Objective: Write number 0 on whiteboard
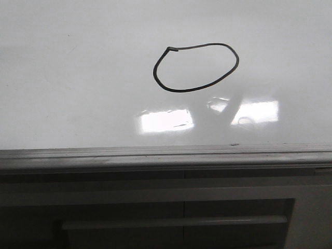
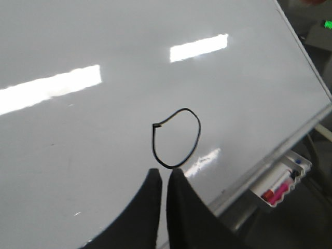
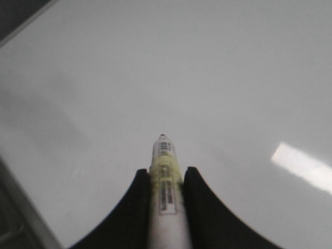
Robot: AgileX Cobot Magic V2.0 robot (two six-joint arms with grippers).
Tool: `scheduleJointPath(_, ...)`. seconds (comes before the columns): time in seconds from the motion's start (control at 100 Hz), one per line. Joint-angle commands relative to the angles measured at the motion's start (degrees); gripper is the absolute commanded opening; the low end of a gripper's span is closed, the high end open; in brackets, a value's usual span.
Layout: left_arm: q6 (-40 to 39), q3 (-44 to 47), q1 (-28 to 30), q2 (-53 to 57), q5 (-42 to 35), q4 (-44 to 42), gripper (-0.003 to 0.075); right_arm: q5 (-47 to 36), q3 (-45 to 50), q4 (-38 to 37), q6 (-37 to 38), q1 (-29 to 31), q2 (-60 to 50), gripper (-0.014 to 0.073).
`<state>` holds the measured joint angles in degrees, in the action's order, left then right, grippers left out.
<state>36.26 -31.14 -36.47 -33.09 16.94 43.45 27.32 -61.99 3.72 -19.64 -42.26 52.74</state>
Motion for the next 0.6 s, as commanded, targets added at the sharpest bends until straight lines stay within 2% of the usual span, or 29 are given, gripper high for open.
scheduleJointPath(0.0,1.1,-6.5,-0.1,-1.5,7.0,-3.3,0.0097,1.9,0.1,0.4,-0.1,-3.2,0.8,-0.0049)
scheduleJointPath(0.11,1.9,-13.7,-0.1,-4.7,18.8,-8.1,0.0318,1.2,2.1,0.5,-1.0,-10.1,2.5,-0.0048)
scheduleJointPath(0.16,3.5,-16.8,-0.1,-6.2,24.3,-8.8,0.0376,0.4,2.2,0.5,-1.5,-13.7,4.0,-0.0049)
scheduleJointPath(0.28,10.8,-23.1,-0.1,-10.0,36.5,-8.2,0.0386,-3.6,2.1,0.5,-2.2,-19.9,6.9,-0.0049)
scheduleJointPath(0.37,11.5,-26.5,-0.1,-12.8,43.4,-8.3,0.0386,-5.4,1.5,0.5,-2.3,-23.2,9.0,-0.0049)
scheduleJointPath(0.59,11.6,-28.6,-0.1,-16.7,46.3,-9.2,0.0386,-6.9,0.3,0.5,-2.3,-26.2,10.0,-0.0049)
